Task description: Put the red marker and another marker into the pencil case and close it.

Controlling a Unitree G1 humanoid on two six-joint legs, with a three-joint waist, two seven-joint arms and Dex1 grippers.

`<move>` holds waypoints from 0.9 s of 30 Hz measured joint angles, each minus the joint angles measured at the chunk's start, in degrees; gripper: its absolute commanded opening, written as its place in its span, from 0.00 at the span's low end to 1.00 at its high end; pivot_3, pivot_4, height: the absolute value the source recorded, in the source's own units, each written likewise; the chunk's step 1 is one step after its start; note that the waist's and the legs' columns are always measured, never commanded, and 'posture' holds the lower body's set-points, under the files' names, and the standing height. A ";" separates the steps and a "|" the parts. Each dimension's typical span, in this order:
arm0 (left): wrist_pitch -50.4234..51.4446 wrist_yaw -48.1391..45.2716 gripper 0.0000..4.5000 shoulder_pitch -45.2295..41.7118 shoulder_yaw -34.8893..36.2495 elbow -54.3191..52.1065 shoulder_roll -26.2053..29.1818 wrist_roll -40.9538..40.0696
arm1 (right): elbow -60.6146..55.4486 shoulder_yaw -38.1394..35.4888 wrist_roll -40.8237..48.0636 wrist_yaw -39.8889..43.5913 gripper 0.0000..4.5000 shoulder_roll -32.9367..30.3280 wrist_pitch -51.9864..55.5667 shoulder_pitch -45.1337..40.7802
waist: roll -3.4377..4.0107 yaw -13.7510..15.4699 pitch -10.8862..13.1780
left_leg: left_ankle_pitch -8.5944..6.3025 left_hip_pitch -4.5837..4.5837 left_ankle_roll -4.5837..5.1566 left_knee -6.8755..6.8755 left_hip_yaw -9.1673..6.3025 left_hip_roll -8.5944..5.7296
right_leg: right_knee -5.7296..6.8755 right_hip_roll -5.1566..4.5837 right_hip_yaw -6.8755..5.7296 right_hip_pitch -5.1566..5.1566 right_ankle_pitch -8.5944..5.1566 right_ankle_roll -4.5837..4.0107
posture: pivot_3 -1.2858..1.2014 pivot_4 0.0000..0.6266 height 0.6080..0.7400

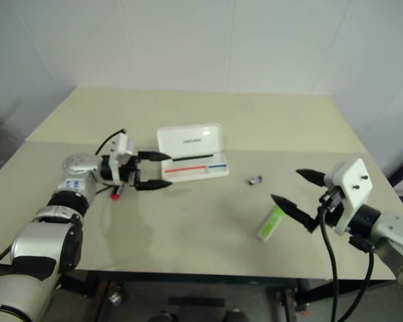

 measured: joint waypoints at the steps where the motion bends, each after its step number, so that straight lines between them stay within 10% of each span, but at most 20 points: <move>1: -0.40 0.90 1.00 -0.09 -0.17 0.60 -0.30 0.94 | -0.33 0.68 -0.11 -0.66 0.99 0.43 -0.10 -0.40 | 0.00 -0.02 0.00 | 0.00 -0.01 0.00 -0.01 0.00 0.01 | -0.02 0.00 -0.01 0.00 0.00 0.00 | 0.52 0.24 1.00; 27: 8.69 31.05 1.00 -5.91 -8.20 8.54 -6.98 22.93 | -4.97 0.67 -0.71 -6.37 0.99 4.57 -1.07 7.91 | -0.05 0.03 0.02 | 0.00 -0.01 -0.01 -0.08 0.04 -0.04 | -0.02 0.08 0.13 -0.03 0.00 0.10 | 0.52 0.24 1.00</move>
